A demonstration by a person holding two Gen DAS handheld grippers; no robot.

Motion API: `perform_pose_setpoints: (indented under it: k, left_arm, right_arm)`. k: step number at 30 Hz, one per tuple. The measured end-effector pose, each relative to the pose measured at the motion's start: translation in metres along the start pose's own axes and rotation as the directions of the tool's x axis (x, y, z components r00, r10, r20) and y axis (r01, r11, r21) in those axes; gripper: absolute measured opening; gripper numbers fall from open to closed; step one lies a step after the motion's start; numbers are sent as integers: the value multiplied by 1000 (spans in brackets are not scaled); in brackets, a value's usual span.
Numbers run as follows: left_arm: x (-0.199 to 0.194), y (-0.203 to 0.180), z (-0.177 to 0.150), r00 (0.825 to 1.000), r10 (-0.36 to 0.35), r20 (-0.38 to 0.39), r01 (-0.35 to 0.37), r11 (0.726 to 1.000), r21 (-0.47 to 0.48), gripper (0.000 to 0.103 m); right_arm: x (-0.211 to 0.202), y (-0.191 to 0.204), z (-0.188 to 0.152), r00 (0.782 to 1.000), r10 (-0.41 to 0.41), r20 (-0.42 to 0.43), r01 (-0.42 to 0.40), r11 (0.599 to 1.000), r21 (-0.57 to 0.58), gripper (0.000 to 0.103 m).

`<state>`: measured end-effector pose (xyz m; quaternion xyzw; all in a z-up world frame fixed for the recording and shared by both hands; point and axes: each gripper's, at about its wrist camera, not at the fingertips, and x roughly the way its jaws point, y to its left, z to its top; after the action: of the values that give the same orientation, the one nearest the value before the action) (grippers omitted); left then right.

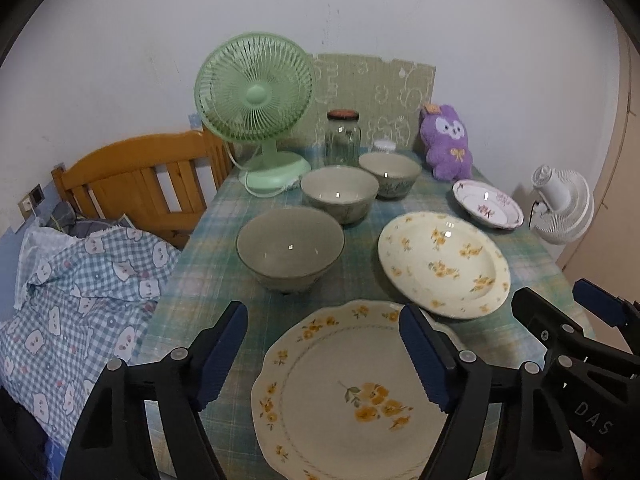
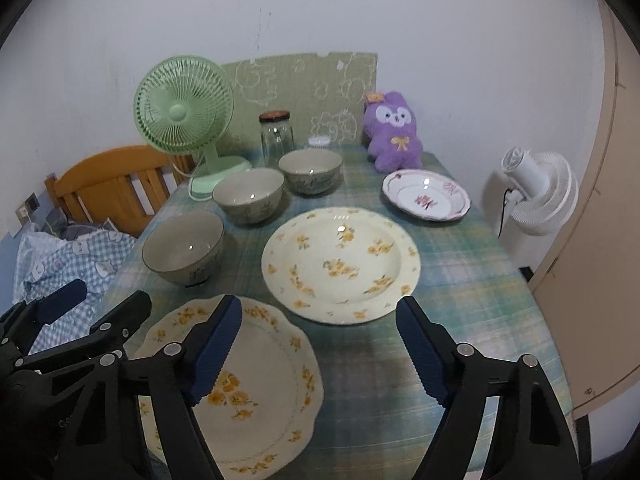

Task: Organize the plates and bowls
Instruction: 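Close both grippers on the plate rim and lift it off the table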

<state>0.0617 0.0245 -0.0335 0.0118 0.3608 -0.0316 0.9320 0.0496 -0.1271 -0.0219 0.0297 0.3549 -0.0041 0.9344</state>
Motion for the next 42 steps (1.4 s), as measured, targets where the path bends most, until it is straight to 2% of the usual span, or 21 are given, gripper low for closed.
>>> perform_pose_setpoints:
  k: [10,17,31,42]
  left_arm:
    - [28,6,-16,999,3,-52,-2,999,32,75]
    - [40,14,-30,993,35,-110,-31,999,37,75]
    - [71,25,-49,975,5,-220,-4,1000,7,74]
    - [84,30,-50,967,-8,-254,9,1000,3,65]
  right_arm:
    - [32,13,-19,999,-7,-54,8,1000,3,79]
    - [50,19,-33,994,1,-111,-1,1000,3,79]
    - [82,27,-54,977,-9,-212,12,1000,14,78]
    - [96,31,-59,963,-23,-267,30,999,22,70]
